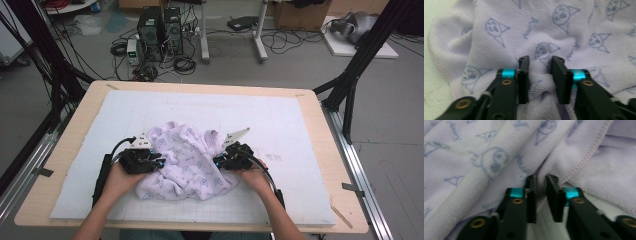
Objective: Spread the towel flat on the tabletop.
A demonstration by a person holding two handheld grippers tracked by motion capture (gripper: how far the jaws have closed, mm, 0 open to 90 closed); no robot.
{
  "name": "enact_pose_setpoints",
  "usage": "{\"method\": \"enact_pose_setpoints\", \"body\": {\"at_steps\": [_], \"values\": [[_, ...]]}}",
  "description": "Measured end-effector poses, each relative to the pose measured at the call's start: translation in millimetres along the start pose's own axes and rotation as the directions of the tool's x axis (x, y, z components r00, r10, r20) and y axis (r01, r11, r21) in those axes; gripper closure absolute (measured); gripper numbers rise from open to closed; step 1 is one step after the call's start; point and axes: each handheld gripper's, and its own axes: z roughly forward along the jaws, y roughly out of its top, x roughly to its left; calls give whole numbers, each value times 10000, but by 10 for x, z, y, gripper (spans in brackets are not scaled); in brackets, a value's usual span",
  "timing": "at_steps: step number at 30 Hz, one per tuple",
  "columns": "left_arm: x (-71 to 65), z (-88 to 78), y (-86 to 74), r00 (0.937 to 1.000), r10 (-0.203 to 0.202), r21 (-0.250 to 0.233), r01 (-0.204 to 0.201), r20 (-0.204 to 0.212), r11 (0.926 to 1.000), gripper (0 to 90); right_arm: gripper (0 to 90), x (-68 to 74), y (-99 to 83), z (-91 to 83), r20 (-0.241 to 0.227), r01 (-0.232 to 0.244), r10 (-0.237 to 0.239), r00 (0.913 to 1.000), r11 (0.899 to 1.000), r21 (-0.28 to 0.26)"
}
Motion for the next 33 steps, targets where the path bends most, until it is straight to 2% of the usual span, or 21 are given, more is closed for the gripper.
{"method": "enact_pose_setpoints", "body": {"at_steps": [3,5,7,8,9,10,15,19,20,22,24,27,29,30,31,32,33], "values": [[-38,-62,5,9998,160,-202,-162,-74,9997,759,864,36,7,-52,30,162,-162,9999,9999,31],[-72,-122,11,9998,204,-468,-207,-67,9987,773,867,86,10,-141,123,375,-373,9992,9991,-176],[-103,-189,15,9996,292,-697,-292,-22,9971,781,870,189,-9,-322,264,665,-656,9975,9972,-340],[-121,-220,15,9995,307,-792,-305,10,9964,781,870,189,-9,-322,264,665,-656,9975,9972,-340],[-141,-250,13,9994,334,-865,-329,37,9957,781,870,264,-37,-461,348,729,-712,9969,9962,-479],[-162,-279,11,9992,395,-945,-389,49,9948,781,870,264,-37,-461,348,729,-712,9969,9962,-479],[-291,-417,-13,9977,612,-1179,-574,284,9914,785,871,490,-190,-815,589,983,-939,9938,9921,-780],[-430,-519,-88,9941,919,-1137,-850,572,9899,787,871,695,-391,-994,438,820,-786,9959,9932,-828],[-457,-536,-108,9937,917,-1122,-840,650,9901,785,870,784,-479,-1019,234,848,-836,9962,9949,-550],[-487,-571,-133,9918,985,-1063,-896,816,9903,782,870,827,-509,-1025,148,848,-842,9963,9954,-447],[-492,-612,-128,9915,976,-1114,-877,863,9899,720,856,872,-527,-1038,-5,983,-984,9951,9943,-405],[-443,-658,-60,9946,794,-1242,-706,676,9897,565,764,843,-446,-1066,190,1002,-991,9949,9923,-721],[-387,-650,-7,9959,733,-1306,-658,538,9893,522,686,765,-347,-1046,355,1039,-1013,9942,9912,-819],[-353,-633,17,9967,656,-1281,-590,480,9900,503,652,720,-292,-1015,403,949,-916,9950,9914,-897],[-320,-606,35,9971,603,-1214,-544,455,9911,463,589,617,-187,-923,394,857,-822,9958,9914,-989],[-287,-568,44,9974,578,-1153,-525,428,9919,463,589,617,-187,-923,394,857,-822,9958,9914,-989],[-255,-520,47,9980,473,-1016,-429,416,9939,435,551,512,-105,-789,324,774,-746,9967,9925,-949]]}}
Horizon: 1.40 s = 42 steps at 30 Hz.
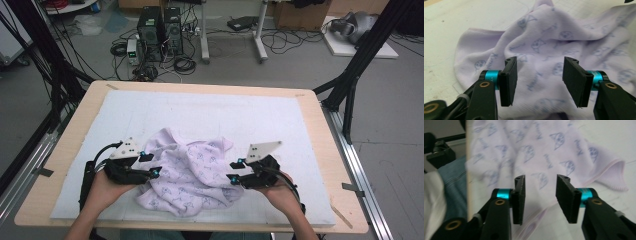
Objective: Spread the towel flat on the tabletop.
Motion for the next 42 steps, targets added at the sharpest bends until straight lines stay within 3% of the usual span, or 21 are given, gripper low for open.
{"method": "enact_pose_setpoints", "body": {"at_steps": [1,2,3,5,8,9,11,12,15,17,23,31,34,35,36,37,39,42], "values": [[28,50,-9,9999,-137,159,137,-3,9998,435,551,0,0,0,0,0,0,10000,10000,0],[51,96,-26,9998,-189,316,187,45,9993,407,533,-73,20,164,-145,-135,137,9998,9998,177],[62,139,-50,9997,-239,448,235,93,9987,407,533,-73,20,164,-145,-135,137,9998,9998,177],[76,220,-104,9996,-259,729,249,124,9970,409,530,-108,-16,384,-529,-144,193,9984,9957,915],[111,302,-202,9975,-458,992,404,530,9942,464,566,-89,-67,465,-617,-100,184,9979,9910,1338],[111,318,-230,9967,-553,1026,489,602,9935,549,657,-61,-141,499,-777,-70,187,9968,9889,1487],[93,335,-244,9972,-430,1185,355,606,9923,592,694,-48,-170,502,-883,-152,293,9957,9876,1564],[73,336,-238,9974,-384,1154,313,606,9928,657,806,-30,-219,497,-1189,-292,467,9918,9890,1449],[23,323,-221,9980,-179,1083,112,614,9941,699,892,1,-232,482,-1351,-159,363,9902,9887,1490],[-15,296,-215,9974,-121,944,54,714,9955,728,898,61,-230,439,-1435,234,-8,9897,9875,1559],[-139,220,-194,9938,103,722,-184,1106,9972,735,900,207,-313,242,-1666,212,35,9860,9891,1460],[-330,109,-176,9879,582,534,-664,1434,9964,738,899,452,-420,-82,-1745,319,-81,9846,9905,1340],[-316,63,-168,9893,561,472,-630,1349,9969,664,876,453,-404,-152,-1506,312,-154,9885,9942,1033],[-295,45,-157,9905,498,418,-556,1279,9976,609,835,423,-381,-153,-1335,299,-159,9909,9942,1034],[-274,25,-146,9924,403,331,-445,1165,9985,520,734,343,-312,-118,-1063,375,-273,9940,9947,955],[-248,2,-133,9934,354,242,-382,1093,9990,520,734,343,-312,-118,-1063,375,-273,9940,9947,955],[-194,-37,-104,9960,326,92,-335,835,9994,439,614,180,-195,-5,-908,90,-34,9959,9981,616],[-83,-39,-92,9990,239,98,-243,379,9997,406,559,58,-132,114,-590,-42,80,9982,9979,648]]}}
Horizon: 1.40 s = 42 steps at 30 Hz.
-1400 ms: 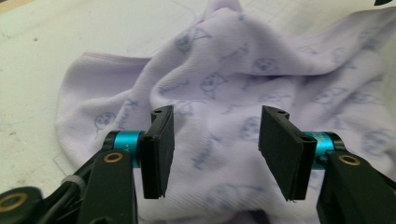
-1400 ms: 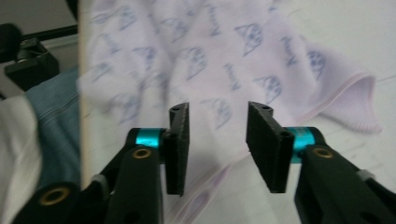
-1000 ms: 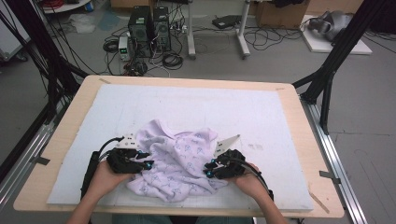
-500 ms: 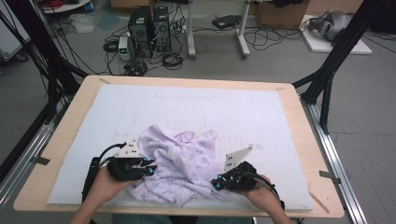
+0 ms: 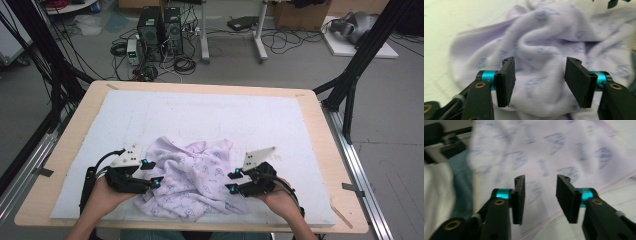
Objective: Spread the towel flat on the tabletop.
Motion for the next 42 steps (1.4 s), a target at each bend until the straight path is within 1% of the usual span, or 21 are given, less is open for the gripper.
{"method": "enact_pose_setpoints", "body": {"at_steps": [2,4,6,7,8,9,11,12,16,18,20,21,25,30,31,32,33,34,37,39,42], "values": [[92,45,-22,9994,-260,97,263,-207,9996,377,537,-123,31,131,477,-30,19,9989,9997,234],[167,119,-66,9981,-465,303,477,-399,9984,372,536,-219,32,259,779,-117,60,9969,9973,729],[220,205,-125,9973,-714,528,723,-199,9960,421,580,-251,-11,398,648,-370,287,9975,9908,1299],[237,247,-156,9966,-828,682,828,-22,9942,449,600,-246,-32,417,658,-245,161,9977,9913,1290],[242,289,-182,9953,-952,805,936,159,9924,485,665,-236,-43,409,636,-307,233,9977,9925,1184],[241,325,-187,9954,-891,1094,849,343,9904,485,665,-236,-43,409,636,-307,233,9977,9925,1184],[200,356,-173,9963,-711,1073,655,489,9921,621,828,-217,-85,395,233,-331,311,9992,9951,930],[177,362,-162,9967,-598,1078,536,550,9927,621,828,-217,-85,395,233,-331,311,9992,9951,930],[115,316,-155,9974,-428,1008,368,581,9942,747,860,-180,-94,345,54,-109,104,9999,9951,978],[93,270,-152,9967,-437,868,377,685,9955,764,861,-119,-105,295,9,34,-35,10000,9949,1010],[66,229,-150,9963,-408,715,354,756,9968,776,862,-18,-143,163,-5,175,-175,9998,9953,955],[46,214,-150,9961,-384,663,332,790,9972,776,862,-18,-143,163,-5,175,-175,9998,9953,955],[-47,160,-160,9951,-244,533,193,961,9984,785,861,134,-264,-91,14,82,-83,10000,9967,804],[-176,79,-160,9901,-193,403,138,1393,9991,781,860,280,-320,-234,-235,187,-166,9996,9957,903],[-202,52,-146,9884,-38,372,-19,1516,9993,781,860,280,-320,-234,-235,187,-166,9996,9957,903],[-224,33,-129,9886,40,305,-87,1508,9995,722,840,312,-297,-267,-536,337,-291,9981,9955,883],[-230,13,-105,9893,138,256,-177,1454,9995,722,840,312,-297,-267,-536,337,-291,9981,9955,883],[-219,-3,-77,9895,129,232,-164,1437,9996,661,813,314,-275,-285,-477,403,-365,9982,9958,817],[-150,-44,19,9925,144,84,-155,1217,9998,537,709,225,-189,-361,-29,267,-266,9996,9992,301],[-81,-49,85,9952,100,-218,-79,975,9997,510,664,125,-124,-395,420,140,-141,9990,9999,44],[59,8,162,9988,-72,-426,93,484,9990,504,606,-82,-52,-339,1023,-38,27,9947,9999,110]]}}
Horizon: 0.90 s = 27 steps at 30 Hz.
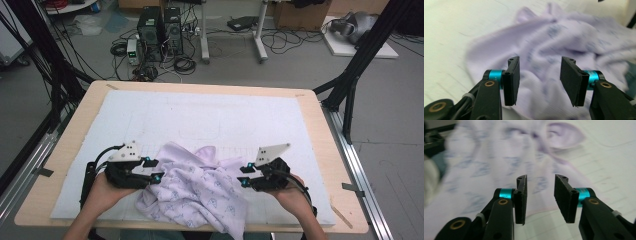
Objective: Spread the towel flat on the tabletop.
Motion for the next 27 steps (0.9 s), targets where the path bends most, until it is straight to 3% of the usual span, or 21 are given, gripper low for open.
{"method": "enact_pose_setpoints", "body": {"at_steps": [2,6,10,15,18,20,22,25,27], "values": [[107,89,14,9992,-161,174,167,-377,9997,513,547,-173,26,176,488,-147,134,9987,9996,254],[276,310,-19,9938,-19,832,112,-1111,9965,518,501,-305,2,356,822,-406,333,9961,9952,888],[402,505,-70,9864,92,1553,166,-1642,9877,497,495,-400,-68,490,793,-576,474,9957,9895,1327],[532,708,-163,9865,-346,2503,744,-1601,9653,456,574,-460,-123,553,643,-848,754,9951,9837,1584],[538,703,-164,9886,-484,2362,815,-1428,9683,515,681,-463,-125,551,548,-769,692,9961,9851,1541],[492,705,-151,9927,-195,2427,482,-1192,9689,636,795,-469,-124,545,426,-792,734,9964,9847,1551],[447,710,-140,9939,58,2493,221,-1105,9682,746,852,-476,-127,550,176,-897,881,9960,9843,1519],[410,693,-132,9929,230,2515,72,-1169,9678,812,869,-464,-119,546,87,-625,619,9980,9853,1589],[404,643,-119,9917,268,2331,34,-1261,9724,819,872,-445,-114,530,-4,-549,557,9984,9854,1613]]}}
